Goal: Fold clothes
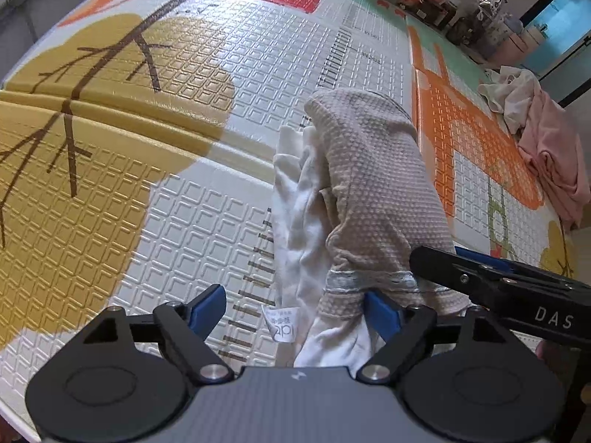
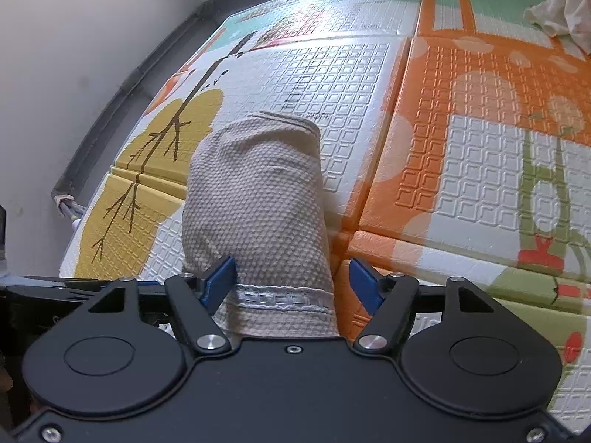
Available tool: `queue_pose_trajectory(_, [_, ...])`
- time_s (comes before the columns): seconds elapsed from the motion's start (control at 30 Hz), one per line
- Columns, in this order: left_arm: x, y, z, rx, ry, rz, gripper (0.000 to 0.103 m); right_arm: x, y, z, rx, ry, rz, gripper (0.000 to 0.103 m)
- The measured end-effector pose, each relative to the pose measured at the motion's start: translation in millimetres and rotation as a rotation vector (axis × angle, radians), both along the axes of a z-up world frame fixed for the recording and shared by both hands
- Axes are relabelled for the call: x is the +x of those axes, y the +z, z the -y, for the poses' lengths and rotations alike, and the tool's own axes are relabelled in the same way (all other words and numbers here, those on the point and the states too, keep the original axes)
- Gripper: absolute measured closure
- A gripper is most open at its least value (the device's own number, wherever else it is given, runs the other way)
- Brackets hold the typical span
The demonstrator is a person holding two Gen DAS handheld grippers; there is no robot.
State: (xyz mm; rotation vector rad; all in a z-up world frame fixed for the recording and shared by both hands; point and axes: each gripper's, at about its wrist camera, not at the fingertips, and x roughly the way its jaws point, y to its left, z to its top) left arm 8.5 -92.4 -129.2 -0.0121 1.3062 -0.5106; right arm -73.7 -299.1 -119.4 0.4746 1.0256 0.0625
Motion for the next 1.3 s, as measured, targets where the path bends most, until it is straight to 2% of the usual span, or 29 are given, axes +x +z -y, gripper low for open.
queue_pose_trajectory(0.3, [4.4, -13.6, -7.0, -0.049, 0.021, -0.065, 0.019, 4.6, -10.4, 1.3, 0.05, -0.001, -0.031, 0.036])
queue_pose_trajectory(0.7, [3.6, -13.3, -8.4, -0.061, 0.036, -0.057, 0.022, 3.1, -29.5, 8.6, 0.179, -0.038, -0.066, 0.039])
queue_pose_trajectory(0.73, [2.9, -12.9, -8.3, -0.065, 0.037, -0.056, 0.027, 2.6, -30.1, 7.7, 0.182, -0.038, -0.063, 0.041])
queue_pose_trajectory(0.83, [1.3, -13.1, -8.7, -0.145, 0.037, -0.096, 0.061, 2.5, -29.0, 1.7, 0.155, -0.03, -0.059, 0.044])
queue_pose_trajectory(1.0, [1.1, -12.0, -5.0, -0.14, 0.046, -0.093, 0.063, 3.0, -25.5, -4.3, 0.124, -0.023, -0.057, 0.05])
queue_pose_trajectory(1.17, [-5.0, -0.3, -3.7, -0.122, 0.025, -0.044, 0.075, -0.9, -15.4, -10.0, 0.089, -0.011, -0.032, 0.056])
queue_pose_trajectory(1.3, [-10.5, 10.0, -2.8, -0.107, 0.007, -0.002, 0.077, -2.8, -6.6, -11.8, 0.091, -0.011, -0.016, 0.058])
